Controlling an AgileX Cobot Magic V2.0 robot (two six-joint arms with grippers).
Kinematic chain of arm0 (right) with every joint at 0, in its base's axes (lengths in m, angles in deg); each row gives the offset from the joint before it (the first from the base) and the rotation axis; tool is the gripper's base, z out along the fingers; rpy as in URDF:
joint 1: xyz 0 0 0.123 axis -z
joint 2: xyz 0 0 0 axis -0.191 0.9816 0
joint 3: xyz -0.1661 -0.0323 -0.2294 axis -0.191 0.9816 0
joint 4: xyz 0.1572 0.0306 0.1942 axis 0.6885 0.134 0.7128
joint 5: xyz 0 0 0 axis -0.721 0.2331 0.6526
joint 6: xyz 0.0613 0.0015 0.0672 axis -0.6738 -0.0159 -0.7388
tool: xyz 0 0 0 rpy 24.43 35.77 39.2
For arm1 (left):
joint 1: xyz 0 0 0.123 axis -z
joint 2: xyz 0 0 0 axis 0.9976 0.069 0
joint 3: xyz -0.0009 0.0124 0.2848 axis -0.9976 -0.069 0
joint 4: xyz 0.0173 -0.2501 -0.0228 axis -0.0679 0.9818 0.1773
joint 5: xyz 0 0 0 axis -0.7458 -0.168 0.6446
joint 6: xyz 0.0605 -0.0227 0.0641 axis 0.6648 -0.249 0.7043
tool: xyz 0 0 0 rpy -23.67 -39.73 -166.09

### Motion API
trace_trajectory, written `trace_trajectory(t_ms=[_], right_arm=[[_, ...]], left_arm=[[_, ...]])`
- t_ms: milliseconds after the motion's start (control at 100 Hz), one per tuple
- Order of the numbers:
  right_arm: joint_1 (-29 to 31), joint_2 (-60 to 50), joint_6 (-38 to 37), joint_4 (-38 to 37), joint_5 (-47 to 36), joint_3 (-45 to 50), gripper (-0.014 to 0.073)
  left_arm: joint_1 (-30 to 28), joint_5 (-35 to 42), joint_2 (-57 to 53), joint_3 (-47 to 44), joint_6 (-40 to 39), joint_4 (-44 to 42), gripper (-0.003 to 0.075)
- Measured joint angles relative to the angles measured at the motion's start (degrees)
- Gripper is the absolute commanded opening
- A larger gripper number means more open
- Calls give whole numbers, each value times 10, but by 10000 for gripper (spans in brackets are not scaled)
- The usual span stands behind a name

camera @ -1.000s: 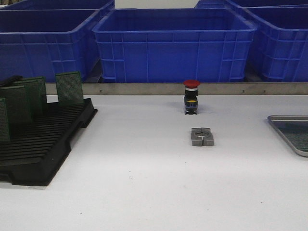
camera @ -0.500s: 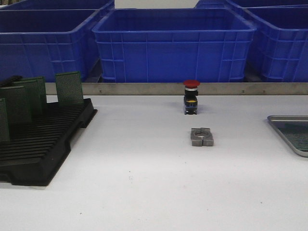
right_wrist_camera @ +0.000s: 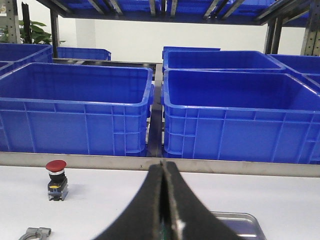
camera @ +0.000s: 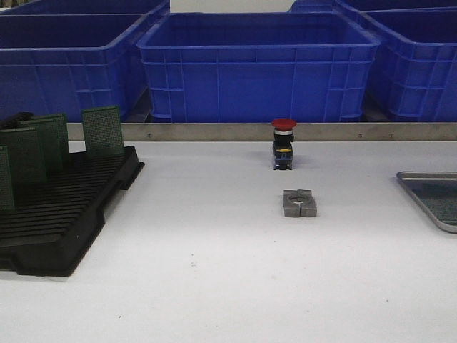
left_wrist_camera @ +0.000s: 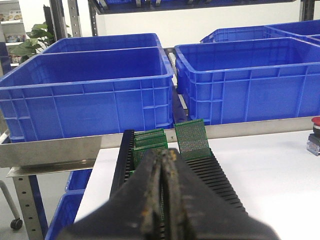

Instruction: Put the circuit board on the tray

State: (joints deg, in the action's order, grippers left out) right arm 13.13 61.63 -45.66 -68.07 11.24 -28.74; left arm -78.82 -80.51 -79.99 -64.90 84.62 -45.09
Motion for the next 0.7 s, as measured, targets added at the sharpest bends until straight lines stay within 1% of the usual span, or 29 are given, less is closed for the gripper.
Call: trace_trajectory(t_ms=[210, 520, 700], right_arm=[[0, -8, -3, -11, -8, 35, -69], [-1, -8, -21, -12, -58, 86, -69], [-16, -8, -26, -12, -74, 93, -69]], left_arm=[[0, 0, 0, 0, 0, 0, -18], [0, 0, 0, 0, 0, 0, -18], [0, 0, 0, 0, 0, 0, -18]])
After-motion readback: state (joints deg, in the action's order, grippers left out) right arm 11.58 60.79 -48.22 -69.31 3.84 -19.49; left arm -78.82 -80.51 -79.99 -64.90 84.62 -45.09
